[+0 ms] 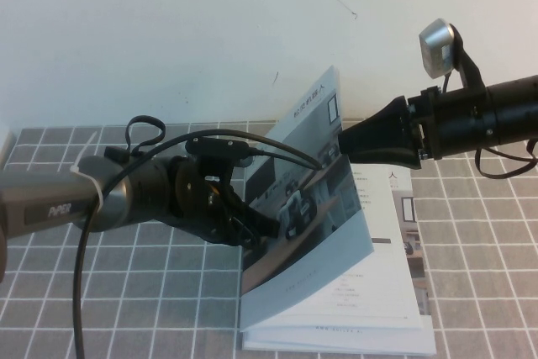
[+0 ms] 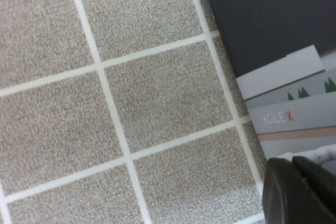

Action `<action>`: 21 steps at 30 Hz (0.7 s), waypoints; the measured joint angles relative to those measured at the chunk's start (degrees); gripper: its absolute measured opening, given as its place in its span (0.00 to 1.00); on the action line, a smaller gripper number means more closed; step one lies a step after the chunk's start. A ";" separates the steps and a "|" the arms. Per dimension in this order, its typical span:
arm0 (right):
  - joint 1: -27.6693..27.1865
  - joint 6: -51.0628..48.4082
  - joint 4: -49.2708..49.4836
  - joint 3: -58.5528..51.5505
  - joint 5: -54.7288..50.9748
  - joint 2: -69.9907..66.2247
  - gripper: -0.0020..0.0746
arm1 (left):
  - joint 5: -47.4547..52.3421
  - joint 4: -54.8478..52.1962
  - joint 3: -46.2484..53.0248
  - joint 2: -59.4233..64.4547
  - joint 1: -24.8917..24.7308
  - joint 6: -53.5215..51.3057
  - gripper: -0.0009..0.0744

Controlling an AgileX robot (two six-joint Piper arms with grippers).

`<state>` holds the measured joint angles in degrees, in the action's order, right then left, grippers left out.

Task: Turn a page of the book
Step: Open the closed book

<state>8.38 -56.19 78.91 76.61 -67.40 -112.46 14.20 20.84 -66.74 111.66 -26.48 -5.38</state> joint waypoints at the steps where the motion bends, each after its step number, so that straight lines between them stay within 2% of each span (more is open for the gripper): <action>1: 0.00 -0.10 -0.10 0.00 0.00 0.00 0.53 | 0.00 0.00 0.00 0.00 0.00 0.00 0.01; 9: 0.14 -0.10 -0.72 0.00 0.00 0.00 0.53 | -0.09 0.00 0.00 0.00 0.00 0.00 0.01; 16: 2.31 0.38 -5.28 0.00 0.00 0.00 0.53 | -0.48 0.00 0.00 0.00 0.00 0.00 0.01; 21: 3.10 0.23 -2.48 0.00 0.00 0.00 0.53 | -0.60 0.00 0.00 0.00 0.00 0.00 0.01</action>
<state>11.48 -55.96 76.43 76.61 -67.40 -112.46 13.60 20.84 -66.74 111.66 -26.48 -5.38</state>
